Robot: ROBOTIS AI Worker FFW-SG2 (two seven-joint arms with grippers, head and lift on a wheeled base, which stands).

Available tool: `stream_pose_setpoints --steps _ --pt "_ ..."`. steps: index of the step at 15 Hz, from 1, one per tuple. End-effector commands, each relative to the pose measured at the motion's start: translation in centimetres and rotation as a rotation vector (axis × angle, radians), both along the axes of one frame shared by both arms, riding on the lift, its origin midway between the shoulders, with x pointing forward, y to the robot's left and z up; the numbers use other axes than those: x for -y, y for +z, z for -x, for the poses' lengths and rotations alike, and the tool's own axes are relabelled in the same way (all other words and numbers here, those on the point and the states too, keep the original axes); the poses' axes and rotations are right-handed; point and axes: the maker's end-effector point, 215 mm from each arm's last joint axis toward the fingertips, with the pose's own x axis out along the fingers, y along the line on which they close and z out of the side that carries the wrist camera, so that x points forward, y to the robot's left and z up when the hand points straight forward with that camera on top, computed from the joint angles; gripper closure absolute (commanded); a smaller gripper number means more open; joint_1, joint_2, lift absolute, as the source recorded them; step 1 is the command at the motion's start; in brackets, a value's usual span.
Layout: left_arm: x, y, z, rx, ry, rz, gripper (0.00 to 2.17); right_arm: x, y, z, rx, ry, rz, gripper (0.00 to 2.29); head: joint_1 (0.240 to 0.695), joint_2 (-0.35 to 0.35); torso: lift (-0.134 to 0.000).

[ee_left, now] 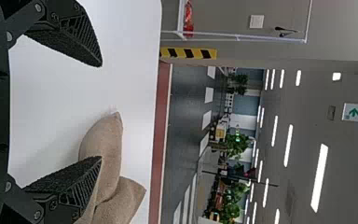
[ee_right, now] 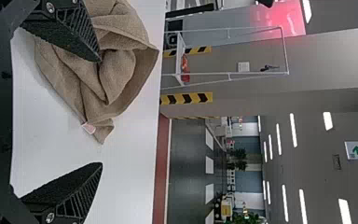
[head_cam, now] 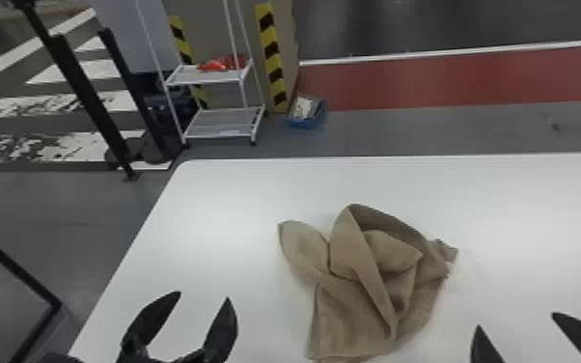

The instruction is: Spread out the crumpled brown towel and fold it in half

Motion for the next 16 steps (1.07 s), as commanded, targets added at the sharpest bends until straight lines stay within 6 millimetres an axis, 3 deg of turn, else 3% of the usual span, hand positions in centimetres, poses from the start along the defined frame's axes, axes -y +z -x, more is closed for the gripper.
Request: stream_pose_setpoints --steps 1,13,16 --pt "-0.07 0.01 -0.02 0.002 0.009 0.007 0.20 0.00 -0.02 -0.04 0.000 -0.001 -0.001 0.09 0.695 0.240 -0.125" --pt "-0.13 -0.19 -0.13 0.000 0.011 0.009 0.20 -0.01 -0.08 -0.11 -0.001 0.000 0.000 0.09 0.695 0.240 -0.125" --pt "0.59 -0.94 -0.02 -0.025 -0.015 0.021 0.20 -0.07 -0.40 -0.99 0.016 0.023 0.082 0.09 0.695 0.239 -0.125"
